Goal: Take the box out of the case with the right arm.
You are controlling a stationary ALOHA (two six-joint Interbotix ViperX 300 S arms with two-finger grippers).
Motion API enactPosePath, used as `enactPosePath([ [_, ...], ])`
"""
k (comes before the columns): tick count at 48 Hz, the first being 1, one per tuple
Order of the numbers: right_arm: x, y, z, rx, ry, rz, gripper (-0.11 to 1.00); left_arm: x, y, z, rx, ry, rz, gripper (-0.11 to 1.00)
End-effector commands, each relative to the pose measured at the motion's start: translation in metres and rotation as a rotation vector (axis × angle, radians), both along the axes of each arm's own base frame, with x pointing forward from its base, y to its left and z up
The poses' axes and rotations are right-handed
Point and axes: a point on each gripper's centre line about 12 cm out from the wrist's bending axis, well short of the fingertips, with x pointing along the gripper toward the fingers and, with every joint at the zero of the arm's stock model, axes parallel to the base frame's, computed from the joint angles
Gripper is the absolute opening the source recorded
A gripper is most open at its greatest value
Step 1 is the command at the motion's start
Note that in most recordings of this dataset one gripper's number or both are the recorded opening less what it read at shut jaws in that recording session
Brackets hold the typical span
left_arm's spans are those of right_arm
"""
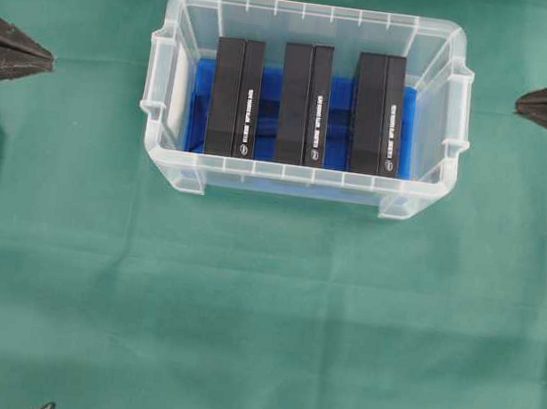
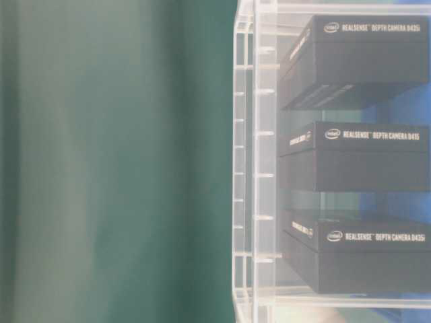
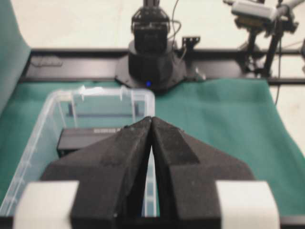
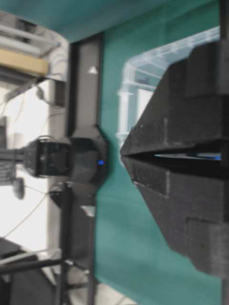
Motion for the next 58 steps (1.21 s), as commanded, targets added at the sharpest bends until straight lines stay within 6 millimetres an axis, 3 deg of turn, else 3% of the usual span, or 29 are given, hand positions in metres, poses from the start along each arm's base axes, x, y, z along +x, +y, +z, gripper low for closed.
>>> enactPosePath([
  [1, -0.001, 0.0, 0.008, 0.006, 0.009, -0.001, 0.01, 0.0, 0.0, 0.008, 0.003, 0.003, -0.002, 0.02],
  [9, -0.002, -0.001, -0.009, 0.043, 0.175, -0.011, 0.01, -0.002, 0.0, -0.002, -0.007, 0.106, 0.001, 0.02],
  [27, -0.026, -0.001, -0.06, 0.217, 0.858, -0.129, 0.01, -0.028, -0.005, -0.038, -0.11, 0.768, 0.045, 0.02],
  [35, -0.04, -0.002, -0.074, 0.283, 1.121, -0.224, 0.01, -0.04, -0.007, -0.048, -0.108, 0.959, 0.061, 0.02],
  [40, -0.043, -0.002, -0.078, 0.297, 1.205, -0.256, 0.01, -0.041, -0.007, -0.049, -0.11, 0.976, 0.063, 0.02],
  [53, -0.037, -0.002, -0.082, 0.313, 1.23, -0.277, 0.01, -0.041, -0.007, -0.049, -0.108, 0.977, 0.063, 0.02],
  [58, -0.034, -0.002, -0.083, 0.394, 1.23, -0.349, 0.01, -0.041, -0.007, -0.049, -0.109, 0.978, 0.063, 0.02],
])
